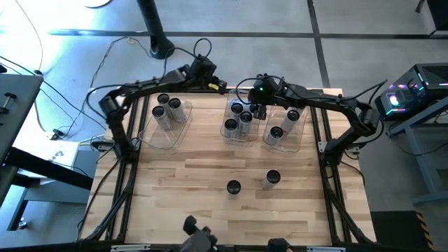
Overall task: Sort soda cans
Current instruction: Adjust the white-blue soda can in the top center transparent bin
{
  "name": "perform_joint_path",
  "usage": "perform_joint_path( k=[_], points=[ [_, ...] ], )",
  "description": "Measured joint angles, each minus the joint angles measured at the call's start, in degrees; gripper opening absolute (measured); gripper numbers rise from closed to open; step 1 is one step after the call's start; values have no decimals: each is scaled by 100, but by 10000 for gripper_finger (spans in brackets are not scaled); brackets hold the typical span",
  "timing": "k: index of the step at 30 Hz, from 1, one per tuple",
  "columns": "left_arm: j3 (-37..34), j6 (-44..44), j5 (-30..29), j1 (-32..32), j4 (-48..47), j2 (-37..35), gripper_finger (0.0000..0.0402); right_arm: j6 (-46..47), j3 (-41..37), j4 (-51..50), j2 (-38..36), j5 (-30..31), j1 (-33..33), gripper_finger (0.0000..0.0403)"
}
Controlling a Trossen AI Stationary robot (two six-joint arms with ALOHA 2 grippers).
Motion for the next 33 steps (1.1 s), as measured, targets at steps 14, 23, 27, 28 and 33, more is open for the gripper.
perform_joint_path(
  k=[14, 23, 27, 28, 33],
  points=[
    [40, -687, 694, 139, 461, 685, 0, -1, 2, 194, 2, -112, 2, 251],
    [-134, -507, 547, 81, 418, 681, 0, -2, 2, 372, 2, -114, 2, 251],
    [-395, -509, 554, -56, 510, 681, 0, -2, 2, 540, 2, -114, 2, 251],
    [-462, -515, 555, -87, 587, 683, 0, 1, 2, 588, 6, -114, 0, 251],
    [-621, -607, 533, -263, 911, 682, 0, 2, 32, 753, 201, -118, 2, 251]
  ],
)
